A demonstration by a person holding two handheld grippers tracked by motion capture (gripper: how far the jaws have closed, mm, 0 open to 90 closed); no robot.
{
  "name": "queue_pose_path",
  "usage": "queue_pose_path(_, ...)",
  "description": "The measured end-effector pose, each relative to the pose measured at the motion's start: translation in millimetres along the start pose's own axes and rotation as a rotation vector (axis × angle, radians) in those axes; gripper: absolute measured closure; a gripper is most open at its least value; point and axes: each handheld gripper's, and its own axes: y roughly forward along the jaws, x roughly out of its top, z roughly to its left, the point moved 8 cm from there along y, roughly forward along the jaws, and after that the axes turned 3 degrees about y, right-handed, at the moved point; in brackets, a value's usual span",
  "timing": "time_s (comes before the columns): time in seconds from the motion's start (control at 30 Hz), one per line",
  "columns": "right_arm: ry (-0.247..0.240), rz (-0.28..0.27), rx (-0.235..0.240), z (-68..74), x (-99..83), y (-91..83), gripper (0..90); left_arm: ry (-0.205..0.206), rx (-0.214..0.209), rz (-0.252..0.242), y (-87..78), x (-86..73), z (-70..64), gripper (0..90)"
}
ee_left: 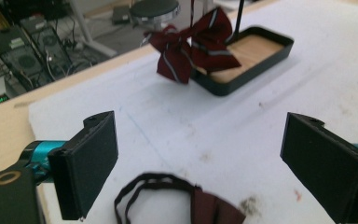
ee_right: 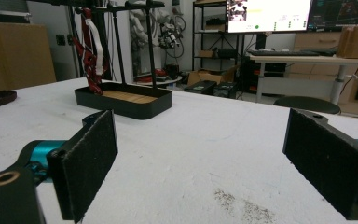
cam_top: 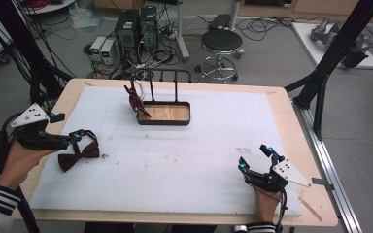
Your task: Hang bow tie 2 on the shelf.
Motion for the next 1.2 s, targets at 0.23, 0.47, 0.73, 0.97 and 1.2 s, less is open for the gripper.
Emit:
queue_pose_path(0.23,0.004,0.002,-0.002,-0.1,-0.2,-0.2,9.2,0.066,-0.018,0.154,-4.6,-17.0,0.7,14.2)
queue_pose_path(0.47,0.003,0.002,-0.001,0.0,-0.2,-0.1,9.2,0.135,-0.095,0.245,-1.0,-32.8,-8.3,14.7)
queue_pose_path(0.73,0.005,0.002,-0.002,-0.1,-0.2,-0.1,9.1,0.169,-0.146,0.392,7.0,-59.9,-12.3,19.6)
queue_pose_path(0.97,0.004,0.002,-0.001,-0.2,-0.2,-0.2,9.1,0.186,-0.181,0.497,13.7,-76.3,-18.6,24.3)
queue_pose_path(1.2,0.006,0.003,-0.001,0.0,-0.3,-0.3,9.2,0.181,-0.185,0.598,18.3,-89.3,-15.9,32.3)
